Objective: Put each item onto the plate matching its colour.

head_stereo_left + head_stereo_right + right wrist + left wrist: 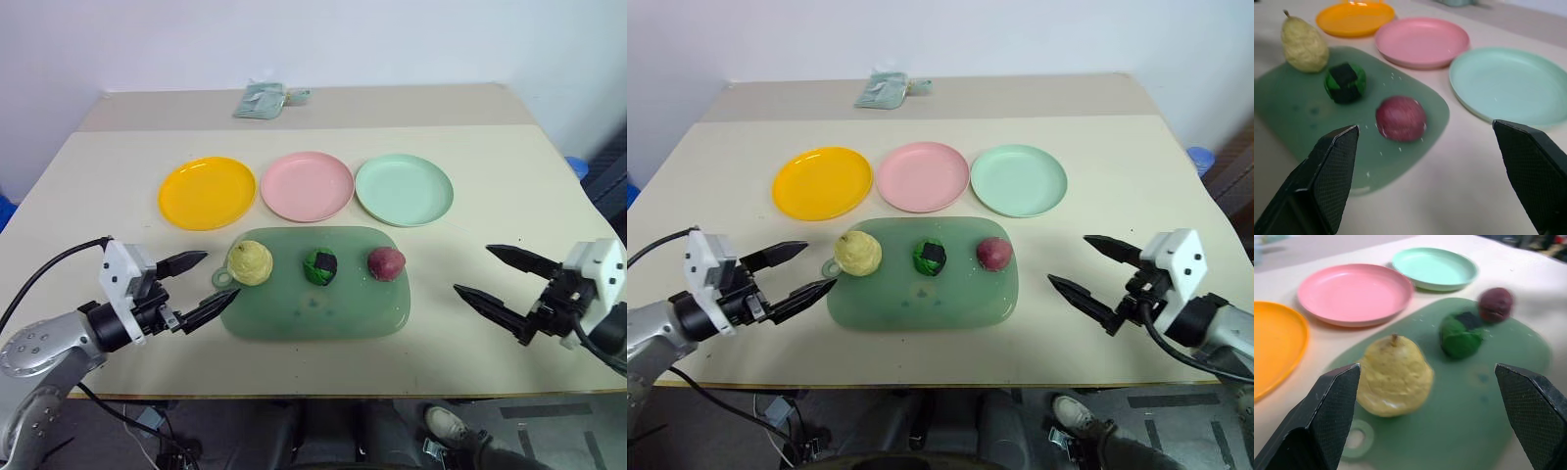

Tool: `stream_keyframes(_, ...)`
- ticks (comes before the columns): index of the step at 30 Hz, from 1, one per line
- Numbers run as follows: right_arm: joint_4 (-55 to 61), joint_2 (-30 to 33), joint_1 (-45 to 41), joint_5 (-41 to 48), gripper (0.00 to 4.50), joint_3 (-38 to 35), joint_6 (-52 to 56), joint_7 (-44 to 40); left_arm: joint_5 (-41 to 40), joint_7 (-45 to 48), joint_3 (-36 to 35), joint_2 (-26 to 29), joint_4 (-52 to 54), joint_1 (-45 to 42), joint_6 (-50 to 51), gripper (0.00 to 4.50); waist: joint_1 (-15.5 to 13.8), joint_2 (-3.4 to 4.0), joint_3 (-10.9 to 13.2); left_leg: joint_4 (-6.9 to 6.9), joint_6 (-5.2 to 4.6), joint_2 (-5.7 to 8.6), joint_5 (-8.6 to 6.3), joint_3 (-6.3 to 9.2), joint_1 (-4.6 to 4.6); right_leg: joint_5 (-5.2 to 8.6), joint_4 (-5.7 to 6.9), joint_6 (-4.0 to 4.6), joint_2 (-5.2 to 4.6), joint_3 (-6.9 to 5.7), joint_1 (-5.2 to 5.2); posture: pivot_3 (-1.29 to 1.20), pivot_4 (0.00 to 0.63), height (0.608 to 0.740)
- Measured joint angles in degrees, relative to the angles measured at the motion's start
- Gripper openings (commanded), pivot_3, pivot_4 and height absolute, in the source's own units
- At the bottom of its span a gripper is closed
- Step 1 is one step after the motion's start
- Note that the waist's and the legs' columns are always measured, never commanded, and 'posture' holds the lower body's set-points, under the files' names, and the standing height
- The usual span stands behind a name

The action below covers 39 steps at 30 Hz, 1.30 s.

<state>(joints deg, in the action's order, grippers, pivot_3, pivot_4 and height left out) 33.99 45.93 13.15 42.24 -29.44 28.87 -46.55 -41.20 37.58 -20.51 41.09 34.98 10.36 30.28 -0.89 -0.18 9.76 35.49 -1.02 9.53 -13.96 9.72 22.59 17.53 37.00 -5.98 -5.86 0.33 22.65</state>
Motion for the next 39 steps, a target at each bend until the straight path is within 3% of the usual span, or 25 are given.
stream_keyframes(9,-3.29,0.14,-10.14,-0.28,4.46,9.90,-0.56,-5.28,3.77,-12.70,9.07,-8.07,0.52,-8.37,4.48,4.50,-0.18,-0.11,0.06,0.21,0.00,0.00,0.00,-0.02,0.02,-0.11,0.06,-0.18,0.04,0.00,-0.05,0.00,0.150,0.740)
stream_keyframes(23,-10.45,-0.20,-21.50,-5.14,4.46,20.82,-4.47,-12.45,11.22,-16.68,14.96,-10.12,-3.54,-11.23,6.52,4.50,-0.11,-0.14,0.08,0.38,0.00,0.00,0.00,-0.02,0.02,-0.15,0.14,-0.22,0.08,0.02,-0.07,0.00,0.150,0.740)
stream_keyframes(26,-10.80,-0.37,-23.37,-5.47,4.50,21.77,-4.42,-12.33,13.11,-17.39,17.03,-11.42,-5.56,-12.54,6.75,3.66,-0.35,-0.15,0.08,0.44,0.00,0.00,0.00,-0.02,0.04,-0.20,0.15,-0.26,0.09,0.02,-0.08,0.00,0.150,0.740)
stream_keyframes(34,-10.88,-0.49,-24.61,-5.87,4.50,22.13,-4.29,-11.75,18.33,-18.55,19.28,-14.50,-8.57,-14.58,2.71,3.66,-1.55,-0.14,0.08,0.51,0.01,0.00,0.00,-0.04,0.04,-0.24,0.15,-0.27,0.13,0.07,-0.08,0.00,0.150,0.740)
stream_keyframes(39,-10.99,-0.87,-24.66,-6.06,4.50,22.05,-4.39,-11.09,18.53,-23.11,15.59,-19.58,-15.61,-20.96,1.94,3.66,-1.66,-0.23,0.13,0.62,0.02,-0.05,0.01,-0.02,0.05,-0.41,0.17,-0.35,0.22,0.07,-0.10,0.00,0.150,0.740)
